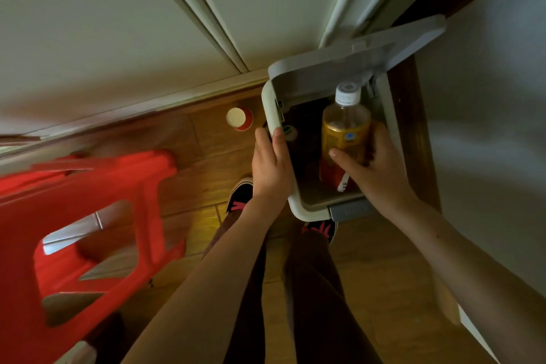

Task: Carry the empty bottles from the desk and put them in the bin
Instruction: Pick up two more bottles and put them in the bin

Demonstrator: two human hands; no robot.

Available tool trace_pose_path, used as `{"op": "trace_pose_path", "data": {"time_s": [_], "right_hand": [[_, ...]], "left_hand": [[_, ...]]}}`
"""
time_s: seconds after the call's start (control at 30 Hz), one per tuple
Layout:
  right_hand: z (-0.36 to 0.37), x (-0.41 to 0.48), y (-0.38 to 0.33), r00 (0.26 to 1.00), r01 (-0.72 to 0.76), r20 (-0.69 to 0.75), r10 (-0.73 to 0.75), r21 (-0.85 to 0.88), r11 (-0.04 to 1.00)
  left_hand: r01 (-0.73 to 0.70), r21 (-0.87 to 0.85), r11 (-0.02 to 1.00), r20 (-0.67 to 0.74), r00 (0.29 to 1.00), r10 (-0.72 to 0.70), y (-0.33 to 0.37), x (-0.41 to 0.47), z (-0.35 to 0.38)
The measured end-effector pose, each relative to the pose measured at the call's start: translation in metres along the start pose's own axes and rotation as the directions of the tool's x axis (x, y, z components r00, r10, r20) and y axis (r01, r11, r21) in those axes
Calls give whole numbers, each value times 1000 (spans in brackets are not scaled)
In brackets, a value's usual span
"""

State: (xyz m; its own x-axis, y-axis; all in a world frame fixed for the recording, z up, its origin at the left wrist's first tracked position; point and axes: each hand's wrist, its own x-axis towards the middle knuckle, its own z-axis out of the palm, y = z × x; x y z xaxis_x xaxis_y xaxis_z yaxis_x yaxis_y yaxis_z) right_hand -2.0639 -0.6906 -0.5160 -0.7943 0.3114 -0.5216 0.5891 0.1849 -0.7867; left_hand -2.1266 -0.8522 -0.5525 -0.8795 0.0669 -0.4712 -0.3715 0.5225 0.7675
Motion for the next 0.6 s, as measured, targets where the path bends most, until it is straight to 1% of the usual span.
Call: {"op": "trace_pose_path", "data": {"time_s": [0.13, 0.27, 0.47, 0.6], "right_hand": [[12, 5, 6, 994, -92, 50, 96, -64, 994], [22, 13, 12, 982, -186, 5, 187, -93, 978], [26, 18, 19, 981, -193, -40, 189, -149, 970], [27, 21, 20, 976, -215, -56, 209, -142, 966]], "left_hand": [[-15, 11, 1000, 24, 1000, 15, 0, 1, -1], [-6, 13, 1000, 41, 999, 5, 2, 0, -1], [-17, 8, 1000, 26, 1000, 16, 0, 0, 0], [-29, -3, 1000, 22, 999, 29, 3, -1, 0]]}}
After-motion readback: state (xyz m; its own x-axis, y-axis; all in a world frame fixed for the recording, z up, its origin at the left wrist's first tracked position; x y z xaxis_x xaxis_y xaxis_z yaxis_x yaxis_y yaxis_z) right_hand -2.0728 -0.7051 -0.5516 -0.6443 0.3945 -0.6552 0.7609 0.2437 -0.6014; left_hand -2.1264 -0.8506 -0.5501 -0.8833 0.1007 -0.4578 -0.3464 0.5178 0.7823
